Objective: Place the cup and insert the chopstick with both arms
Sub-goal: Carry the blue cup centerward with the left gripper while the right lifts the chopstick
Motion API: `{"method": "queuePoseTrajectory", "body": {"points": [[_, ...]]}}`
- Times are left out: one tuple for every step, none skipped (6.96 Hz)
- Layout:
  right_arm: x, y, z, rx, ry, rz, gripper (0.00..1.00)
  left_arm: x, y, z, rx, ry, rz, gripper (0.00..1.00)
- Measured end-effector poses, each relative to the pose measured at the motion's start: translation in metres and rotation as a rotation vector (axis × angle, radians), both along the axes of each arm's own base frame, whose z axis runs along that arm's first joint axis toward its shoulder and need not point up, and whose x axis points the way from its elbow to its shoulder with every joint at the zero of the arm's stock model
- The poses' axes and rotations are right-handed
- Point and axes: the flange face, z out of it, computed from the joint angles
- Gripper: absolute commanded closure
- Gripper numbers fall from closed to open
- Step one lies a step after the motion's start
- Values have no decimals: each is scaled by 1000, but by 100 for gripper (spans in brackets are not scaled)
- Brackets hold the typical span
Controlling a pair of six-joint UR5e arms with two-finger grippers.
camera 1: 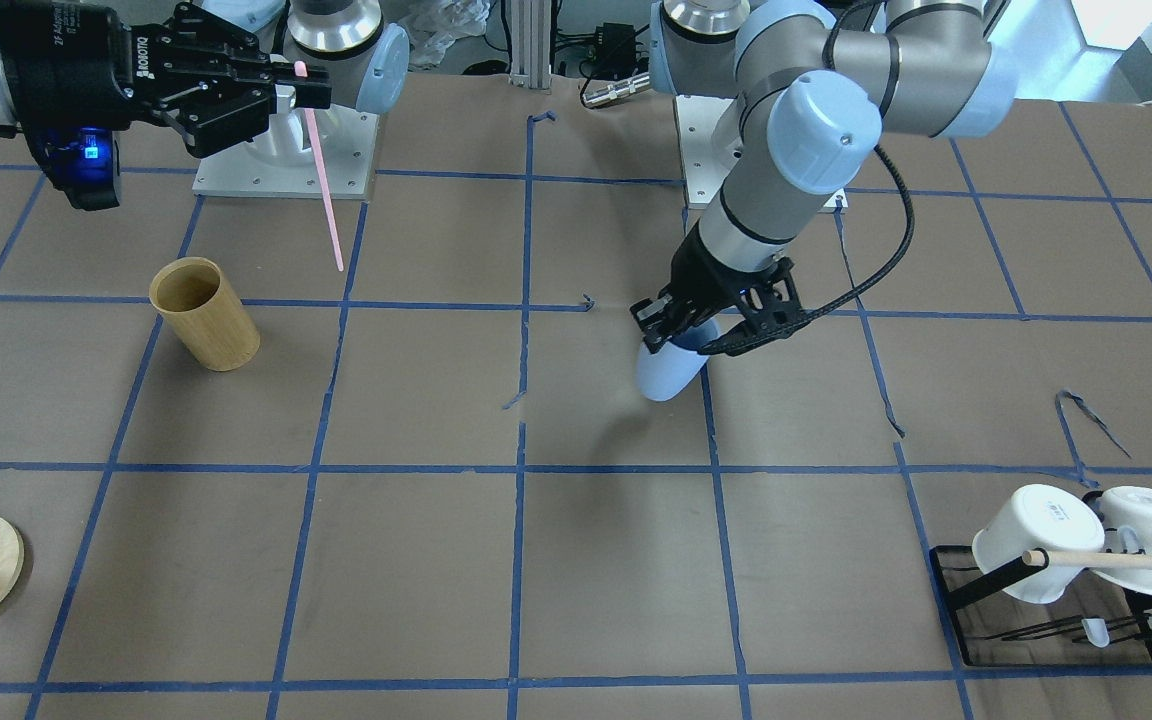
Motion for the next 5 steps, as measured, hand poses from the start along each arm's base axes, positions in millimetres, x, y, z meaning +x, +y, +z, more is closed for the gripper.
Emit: {"method": "queuePoseTrajectory", "body": {"points": [[3, 2, 1, 17, -28, -18, 100, -37, -22, -1, -31, 33, 7, 100], [7, 4, 2, 26, -47, -28, 100, -70, -46, -1, -54, 30, 8, 100], [16, 4, 3, 24, -62, -31, 100, -93, -67, -8, -71, 10, 3, 100], [27, 3, 3, 20, -78, -41, 100, -108, -83, -20, -90, 4, -8, 100], [33, 1, 3, 19, -88, -49, 100, -121, -90, -32, -107, 7, -23, 100]]}}
